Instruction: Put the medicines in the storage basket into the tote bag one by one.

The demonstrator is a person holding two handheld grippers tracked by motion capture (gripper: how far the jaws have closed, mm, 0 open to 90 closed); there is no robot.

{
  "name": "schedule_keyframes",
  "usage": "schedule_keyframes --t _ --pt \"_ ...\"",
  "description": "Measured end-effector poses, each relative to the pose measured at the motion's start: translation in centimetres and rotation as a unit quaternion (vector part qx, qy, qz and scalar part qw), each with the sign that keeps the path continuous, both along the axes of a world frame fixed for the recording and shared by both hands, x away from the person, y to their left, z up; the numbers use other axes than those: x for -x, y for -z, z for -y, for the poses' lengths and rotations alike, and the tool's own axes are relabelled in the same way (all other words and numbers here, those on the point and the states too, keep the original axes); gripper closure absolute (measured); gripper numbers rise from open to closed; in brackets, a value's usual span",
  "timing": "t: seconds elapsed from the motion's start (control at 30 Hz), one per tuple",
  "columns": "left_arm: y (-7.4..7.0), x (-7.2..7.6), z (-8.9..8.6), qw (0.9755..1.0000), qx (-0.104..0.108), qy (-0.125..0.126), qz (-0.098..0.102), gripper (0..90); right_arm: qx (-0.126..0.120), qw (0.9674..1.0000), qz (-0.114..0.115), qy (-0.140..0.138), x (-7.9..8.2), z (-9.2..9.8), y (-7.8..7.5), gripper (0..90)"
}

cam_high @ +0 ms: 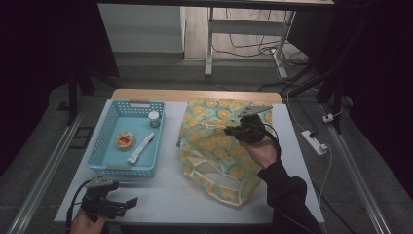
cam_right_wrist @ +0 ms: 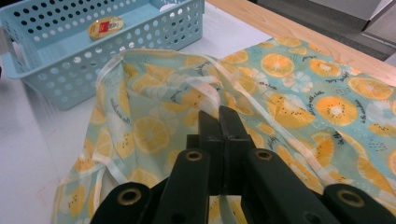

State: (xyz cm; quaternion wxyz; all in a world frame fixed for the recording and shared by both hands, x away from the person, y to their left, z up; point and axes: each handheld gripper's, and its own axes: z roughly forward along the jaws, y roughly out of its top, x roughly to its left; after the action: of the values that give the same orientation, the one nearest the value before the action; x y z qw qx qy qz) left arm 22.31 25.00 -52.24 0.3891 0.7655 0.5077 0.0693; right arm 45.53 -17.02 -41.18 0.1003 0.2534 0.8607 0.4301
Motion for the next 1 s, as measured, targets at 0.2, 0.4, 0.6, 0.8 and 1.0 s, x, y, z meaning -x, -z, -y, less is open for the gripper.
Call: schedule_keyframes --t 0.2,0.4,0.6,0.8,1.0 --pt "-0.2 0.1 -0.1 1.0 0.008 0.001 0.006 0.1 -0.002 1.0 0.004 -0.001 0.0 -0.1 -0.1 90.0" --pt "-0.9 0.2 -0.3 0.9997 0.009 -0.005 0.02 0.1 -0.009 0.9999 0.004 -0.003 0.1 -0.1 0.2 90.0" --pt "-1.4 0.1 -0.2 0.9996 -0.004 -0.004 0.026 0.1 -0.008 0.9999 0.005 -0.007 0.1 -0.1 0.5 90.0" --pt "-2.1 -0.1 -0.4 0.9993 -0.008 -0.003 0.037 0.0 -0.007 0.9999 0.003 -0.008 0.1 -0.1 0.6 90.0" --pt "-2.8 -0.4 -0.8 0.9988 0.003 0.008 0.048 0.0 -0.004 1.0 0.0 -0.009 0.0 -0.1 0.8 90.0"
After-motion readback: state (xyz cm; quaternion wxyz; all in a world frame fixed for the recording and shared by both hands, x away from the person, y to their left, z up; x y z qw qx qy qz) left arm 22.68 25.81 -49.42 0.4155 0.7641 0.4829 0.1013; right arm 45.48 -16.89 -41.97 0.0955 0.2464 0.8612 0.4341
